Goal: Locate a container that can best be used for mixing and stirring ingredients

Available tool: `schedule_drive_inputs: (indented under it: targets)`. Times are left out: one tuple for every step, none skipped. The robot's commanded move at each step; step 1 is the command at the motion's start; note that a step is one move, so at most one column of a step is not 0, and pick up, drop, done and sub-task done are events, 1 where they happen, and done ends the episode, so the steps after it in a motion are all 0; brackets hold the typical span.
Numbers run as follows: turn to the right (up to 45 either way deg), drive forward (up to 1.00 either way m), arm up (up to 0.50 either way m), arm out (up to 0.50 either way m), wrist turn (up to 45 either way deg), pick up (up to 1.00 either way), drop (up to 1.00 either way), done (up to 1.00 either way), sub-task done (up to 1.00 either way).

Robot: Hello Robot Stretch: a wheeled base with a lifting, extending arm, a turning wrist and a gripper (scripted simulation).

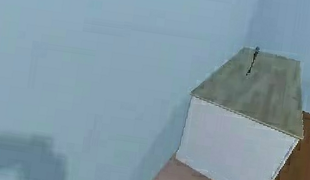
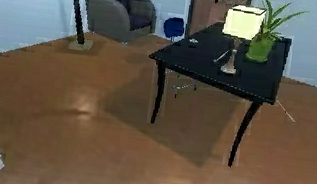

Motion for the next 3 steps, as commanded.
schedule_drive_inputs:
  targets:
    - [45.0,0.0,0.0,0.0,0.0,0.0,0.0,0.0,0.0]
    - [18.0,0.0,0.0,0.0,0.0,0.0,0.0,0.0,0.0]
    - [0.0,1.0,0.0,0.0,0.0,0.0,0.0,0.0,0.0]
